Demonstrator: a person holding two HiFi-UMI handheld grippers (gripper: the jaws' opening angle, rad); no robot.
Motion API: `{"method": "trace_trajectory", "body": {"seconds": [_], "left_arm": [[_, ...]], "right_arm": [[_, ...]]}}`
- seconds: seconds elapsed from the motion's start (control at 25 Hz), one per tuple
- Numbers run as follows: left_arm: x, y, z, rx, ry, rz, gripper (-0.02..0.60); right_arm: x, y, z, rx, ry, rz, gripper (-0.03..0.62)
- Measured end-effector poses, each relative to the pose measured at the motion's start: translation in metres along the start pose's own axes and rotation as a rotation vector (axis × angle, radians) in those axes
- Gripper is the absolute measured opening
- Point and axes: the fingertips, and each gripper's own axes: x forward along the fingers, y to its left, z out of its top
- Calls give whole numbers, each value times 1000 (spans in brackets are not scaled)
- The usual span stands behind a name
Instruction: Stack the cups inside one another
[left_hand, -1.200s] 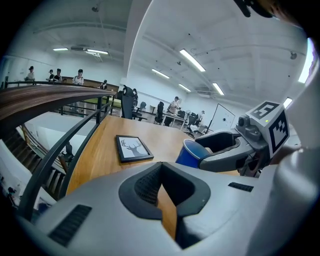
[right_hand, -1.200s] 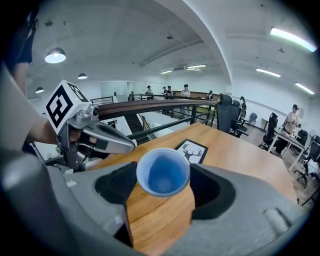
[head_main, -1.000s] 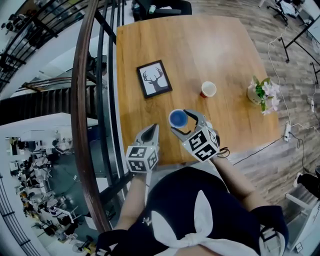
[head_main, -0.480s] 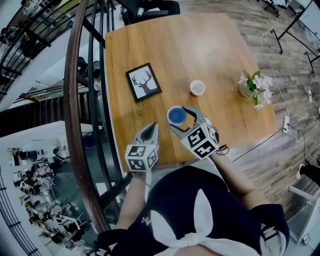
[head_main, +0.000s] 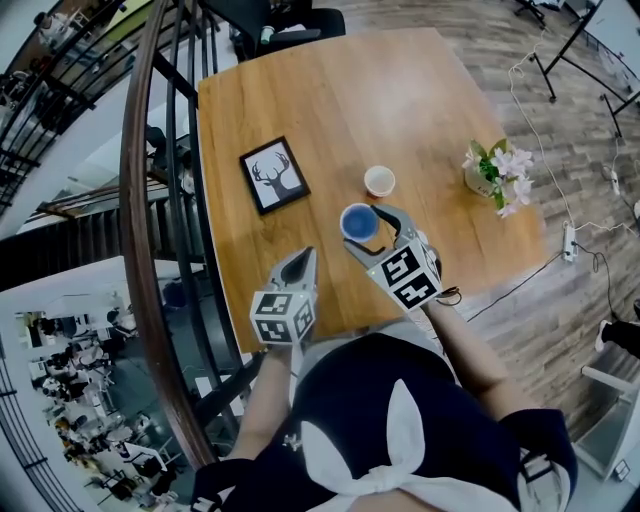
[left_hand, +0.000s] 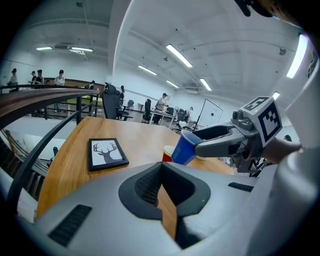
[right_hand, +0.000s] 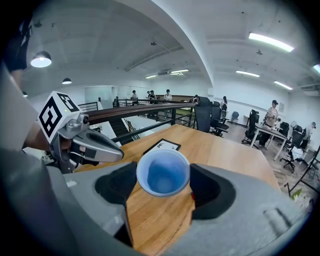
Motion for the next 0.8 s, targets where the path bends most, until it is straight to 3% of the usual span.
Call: {"method": "trace_trajectory", "body": {"seconds": [0.8], "left_arm": [[28, -28, 7, 11, -1, -26, 17]], "right_arm": [[-24, -48, -9, 25, -15, -63, 328]]}}
